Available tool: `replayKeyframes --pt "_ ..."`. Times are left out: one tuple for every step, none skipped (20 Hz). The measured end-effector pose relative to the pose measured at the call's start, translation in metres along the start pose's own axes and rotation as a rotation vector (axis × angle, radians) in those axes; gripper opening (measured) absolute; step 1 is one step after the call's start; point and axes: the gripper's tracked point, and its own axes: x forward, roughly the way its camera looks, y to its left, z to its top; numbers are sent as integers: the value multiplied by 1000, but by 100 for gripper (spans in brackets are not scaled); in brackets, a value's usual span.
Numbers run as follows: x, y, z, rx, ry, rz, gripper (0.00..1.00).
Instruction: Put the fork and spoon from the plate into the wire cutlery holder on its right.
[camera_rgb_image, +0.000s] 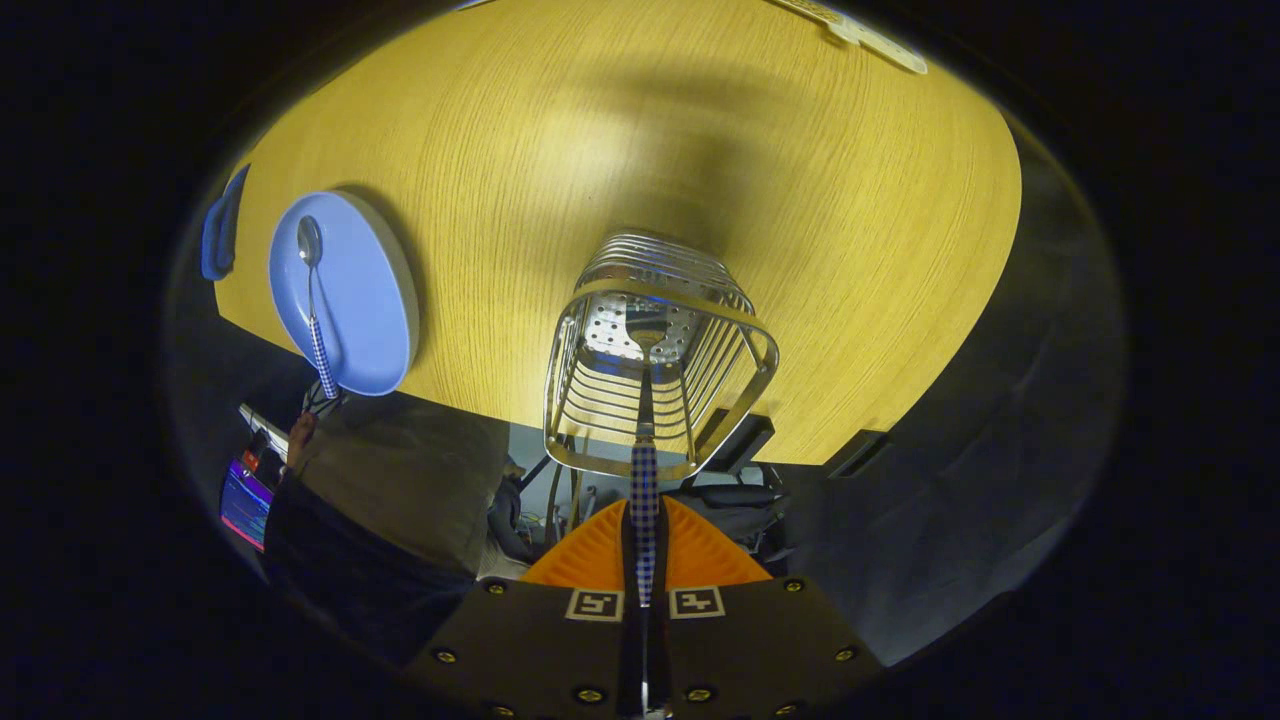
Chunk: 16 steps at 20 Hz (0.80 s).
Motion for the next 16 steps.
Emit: replayKeyframes --pt "0 -2 -1 6 8 -1 2" --pt "-2 -1 -1 2 12 3 2" --pt "0 -3 -1 1 8 -2 7" --pt "-3 -4 -1 3 -1 -9 7" --pt "-4 -7 0 -3 -11 -18 7" --pt "-6 -8 0 -5 -25 -24 11" --pt "-10 -8 1 -4 -37 -22 11" --pt "-11 -8 -1 -1 -50 -21 11" --pt "-13 -8 0 6 -64 -18 11" --pt "-15 -6 -2 11 -74 -11 11" --pt "-15 -4 -5 15 -81 4 11" --pt "-15 -3 -7 20 -86 18 24" --pt "-17 -4 -7 30 -95 23 27" --pt "-17 -5 -8 40 -106 21 27" --pt "-19 -6 -8 50 -121 24 27" --pt "-20 -6 -10 60 -137 29 27"
